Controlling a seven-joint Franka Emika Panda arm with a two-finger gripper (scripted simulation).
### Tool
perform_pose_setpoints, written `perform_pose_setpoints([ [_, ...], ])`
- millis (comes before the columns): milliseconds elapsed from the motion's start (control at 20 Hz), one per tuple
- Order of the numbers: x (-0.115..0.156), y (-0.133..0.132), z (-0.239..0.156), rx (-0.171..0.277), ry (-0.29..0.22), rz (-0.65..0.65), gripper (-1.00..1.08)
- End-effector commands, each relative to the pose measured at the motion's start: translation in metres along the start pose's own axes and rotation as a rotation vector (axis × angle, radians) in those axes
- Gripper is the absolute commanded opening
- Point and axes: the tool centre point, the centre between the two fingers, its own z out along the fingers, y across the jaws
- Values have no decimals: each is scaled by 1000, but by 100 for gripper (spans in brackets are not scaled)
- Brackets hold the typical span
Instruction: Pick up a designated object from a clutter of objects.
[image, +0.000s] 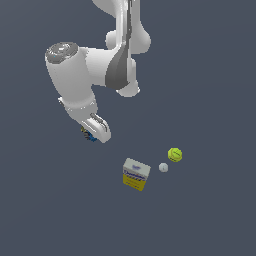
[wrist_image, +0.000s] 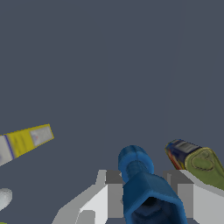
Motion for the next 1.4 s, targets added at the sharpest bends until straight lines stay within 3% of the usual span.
perform_pose_setpoints([
  [0,7,-3,-24,-1,-1,0,-100],
  [700,46,-20,-137,-1,-4,-1,-100],
  [1350,59,-26,-169,-1,-6,-2,-100],
])
